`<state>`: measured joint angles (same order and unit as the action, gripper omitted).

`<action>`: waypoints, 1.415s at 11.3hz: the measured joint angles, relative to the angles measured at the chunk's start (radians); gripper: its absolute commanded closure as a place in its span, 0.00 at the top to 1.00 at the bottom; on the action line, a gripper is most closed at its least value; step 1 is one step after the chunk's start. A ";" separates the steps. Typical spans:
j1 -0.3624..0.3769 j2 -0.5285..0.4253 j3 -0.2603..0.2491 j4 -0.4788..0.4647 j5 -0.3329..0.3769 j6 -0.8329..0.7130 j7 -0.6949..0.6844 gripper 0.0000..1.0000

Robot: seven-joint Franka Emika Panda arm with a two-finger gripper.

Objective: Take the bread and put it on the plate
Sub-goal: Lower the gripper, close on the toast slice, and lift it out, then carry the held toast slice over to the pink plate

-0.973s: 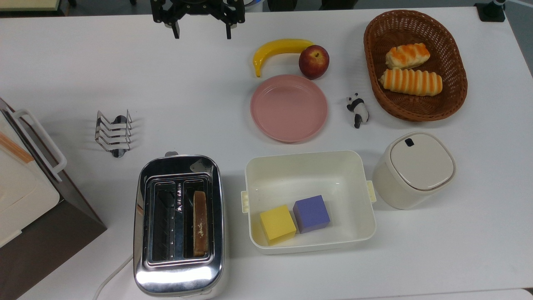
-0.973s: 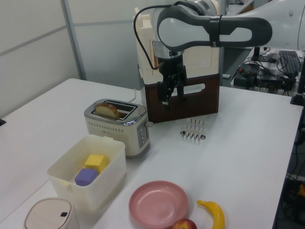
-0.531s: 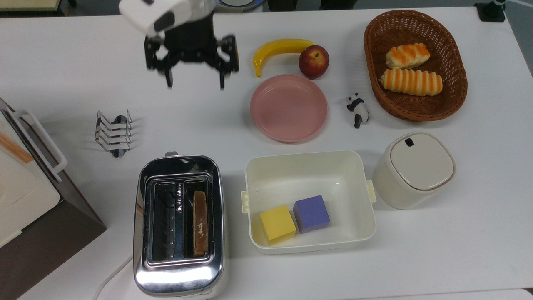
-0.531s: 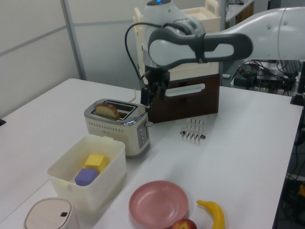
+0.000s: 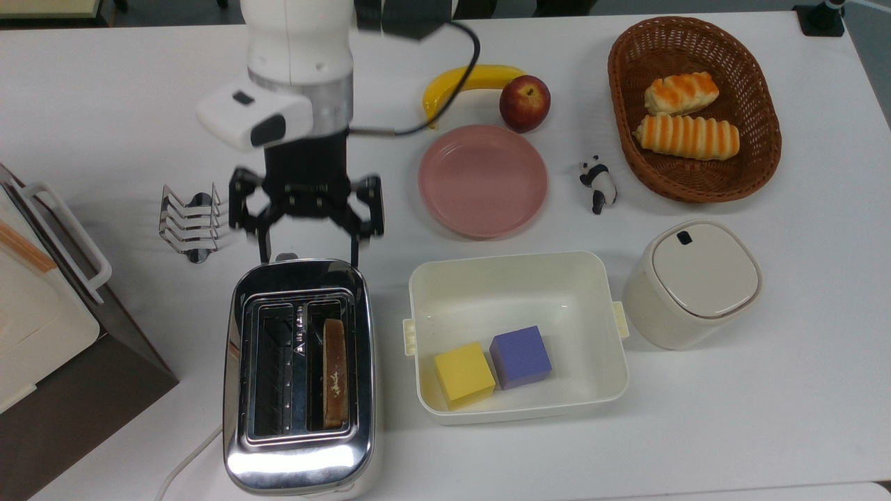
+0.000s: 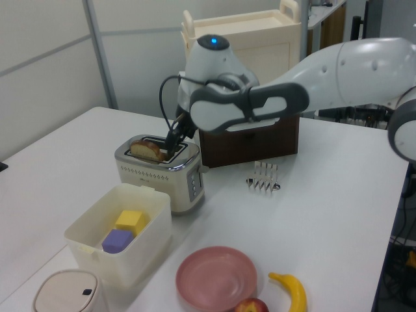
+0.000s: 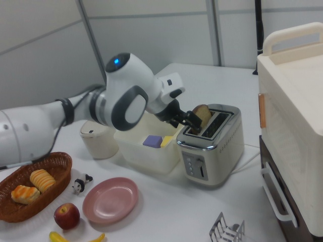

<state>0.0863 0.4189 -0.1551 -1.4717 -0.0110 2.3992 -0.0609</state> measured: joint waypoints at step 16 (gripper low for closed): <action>0.018 0.036 0.010 0.083 0.007 0.341 0.051 0.07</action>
<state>0.1042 0.4550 -0.1455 -1.3891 -0.0038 2.7407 -0.0103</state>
